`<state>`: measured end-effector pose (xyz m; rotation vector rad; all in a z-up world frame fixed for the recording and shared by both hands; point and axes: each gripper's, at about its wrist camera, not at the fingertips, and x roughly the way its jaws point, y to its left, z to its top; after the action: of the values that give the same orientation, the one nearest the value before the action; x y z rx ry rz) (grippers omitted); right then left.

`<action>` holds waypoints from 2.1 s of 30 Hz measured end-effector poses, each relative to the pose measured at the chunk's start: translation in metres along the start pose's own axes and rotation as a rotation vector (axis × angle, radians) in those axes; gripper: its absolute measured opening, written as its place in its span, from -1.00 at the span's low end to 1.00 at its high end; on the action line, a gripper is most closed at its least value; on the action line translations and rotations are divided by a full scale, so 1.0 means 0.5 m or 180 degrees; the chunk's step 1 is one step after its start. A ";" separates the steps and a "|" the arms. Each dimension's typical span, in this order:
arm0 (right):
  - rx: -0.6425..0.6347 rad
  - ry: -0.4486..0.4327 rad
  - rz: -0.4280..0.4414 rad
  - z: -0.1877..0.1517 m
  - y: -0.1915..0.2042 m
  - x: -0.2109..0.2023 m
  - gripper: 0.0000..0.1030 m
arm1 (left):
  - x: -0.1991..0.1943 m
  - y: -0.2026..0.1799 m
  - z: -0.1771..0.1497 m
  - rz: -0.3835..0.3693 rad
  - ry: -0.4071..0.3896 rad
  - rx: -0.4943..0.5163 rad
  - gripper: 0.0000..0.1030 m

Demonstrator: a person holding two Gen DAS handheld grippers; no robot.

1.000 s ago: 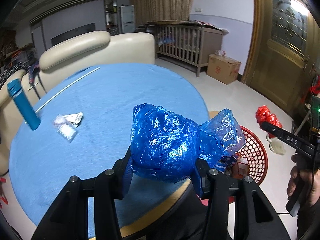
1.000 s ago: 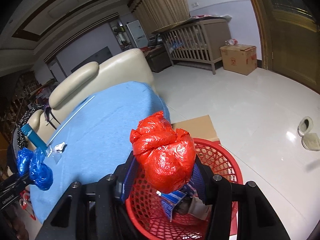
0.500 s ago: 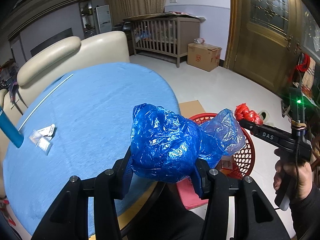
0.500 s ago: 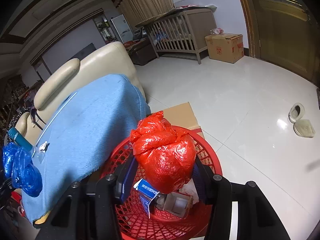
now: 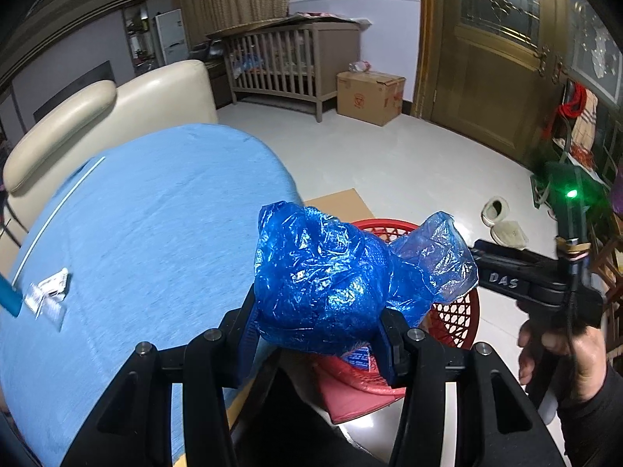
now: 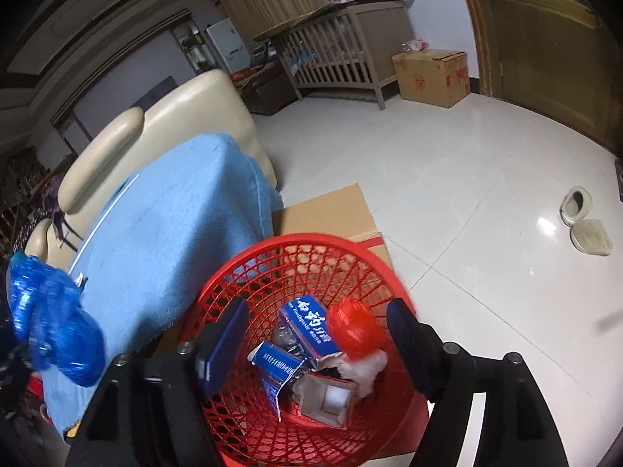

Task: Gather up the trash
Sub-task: 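Open the right tool to drop the red bag into the basket, then open the left tool to drop the blue bag into the basket, then move both tools back over the clear container and white box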

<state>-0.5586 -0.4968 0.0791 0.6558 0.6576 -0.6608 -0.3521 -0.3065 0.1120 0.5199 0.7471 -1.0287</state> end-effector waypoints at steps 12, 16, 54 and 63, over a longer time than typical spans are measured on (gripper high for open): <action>0.0316 -0.0363 0.0006 0.034 -0.060 -0.084 0.48 | 0.107 -0.079 0.019 -0.0093 0.0444 0.0300 0.21; 0.0314 -0.0391 0.0046 0.043 -0.049 -0.089 0.48 | 0.113 -0.083 0.016 -0.0106 0.0501 0.0330 0.34; -0.0822 0.0344 0.0423 -0.017 0.344 0.072 0.48 | 0.080 0.667 -0.138 0.1677 0.0356 -0.2464 0.41; -0.1235 0.0404 0.0449 0.001 0.486 0.123 0.48 | 0.055 0.727 -0.195 0.1305 0.0125 -0.2520 -0.59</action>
<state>-0.3460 -0.3689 0.1150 0.3799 0.8232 -0.3479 -0.0465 -0.0963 0.0439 -0.0044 0.9596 -0.2889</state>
